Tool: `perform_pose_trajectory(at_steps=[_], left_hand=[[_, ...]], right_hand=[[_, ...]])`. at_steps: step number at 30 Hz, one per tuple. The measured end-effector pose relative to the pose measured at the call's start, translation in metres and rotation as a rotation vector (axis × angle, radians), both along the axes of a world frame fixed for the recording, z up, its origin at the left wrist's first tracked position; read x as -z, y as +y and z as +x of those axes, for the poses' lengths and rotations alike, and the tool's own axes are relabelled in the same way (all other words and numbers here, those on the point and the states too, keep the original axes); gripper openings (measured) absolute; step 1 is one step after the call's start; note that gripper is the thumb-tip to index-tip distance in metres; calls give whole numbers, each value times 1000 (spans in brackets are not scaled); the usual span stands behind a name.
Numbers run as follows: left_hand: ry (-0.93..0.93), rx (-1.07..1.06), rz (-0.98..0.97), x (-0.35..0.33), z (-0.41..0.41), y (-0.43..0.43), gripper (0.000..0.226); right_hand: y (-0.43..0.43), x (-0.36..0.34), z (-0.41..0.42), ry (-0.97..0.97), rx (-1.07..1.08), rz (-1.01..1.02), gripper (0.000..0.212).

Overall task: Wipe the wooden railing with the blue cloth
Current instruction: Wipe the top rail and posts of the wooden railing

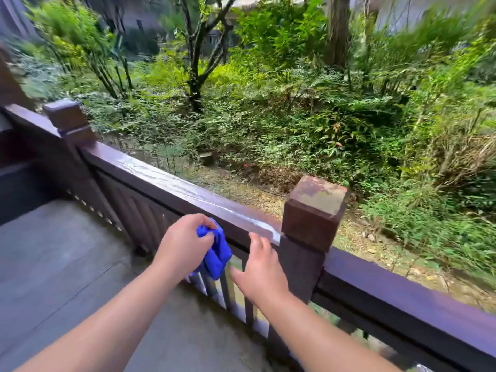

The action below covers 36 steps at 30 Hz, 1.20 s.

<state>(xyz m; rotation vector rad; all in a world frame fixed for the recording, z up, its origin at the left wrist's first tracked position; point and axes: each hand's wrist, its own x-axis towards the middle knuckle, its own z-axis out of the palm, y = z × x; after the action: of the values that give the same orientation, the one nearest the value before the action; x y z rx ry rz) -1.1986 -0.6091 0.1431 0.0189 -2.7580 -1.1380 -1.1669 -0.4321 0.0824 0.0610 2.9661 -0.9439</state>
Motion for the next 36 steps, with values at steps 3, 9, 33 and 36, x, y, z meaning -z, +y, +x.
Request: perform_pose_trajectory(at_steps=[3, 9, 33, 36], left_hand=[[-5, 71, -27, -5, -40, 16, 17], [-40, 271, -183, -1, -127, 64, 18], [-261, 1240, -700, 58, -235, 114, 30], [-137, 1268, -771, 59, -232, 95, 31]], right_hand=[[-9, 3, -33, 21, 63, -34, 108], [4, 2, -100, 109, 177, -35, 113], [-2, 22, -152, -138, 458, 103, 126], [-10, 19, -155, -183, 477, 179, 126]])
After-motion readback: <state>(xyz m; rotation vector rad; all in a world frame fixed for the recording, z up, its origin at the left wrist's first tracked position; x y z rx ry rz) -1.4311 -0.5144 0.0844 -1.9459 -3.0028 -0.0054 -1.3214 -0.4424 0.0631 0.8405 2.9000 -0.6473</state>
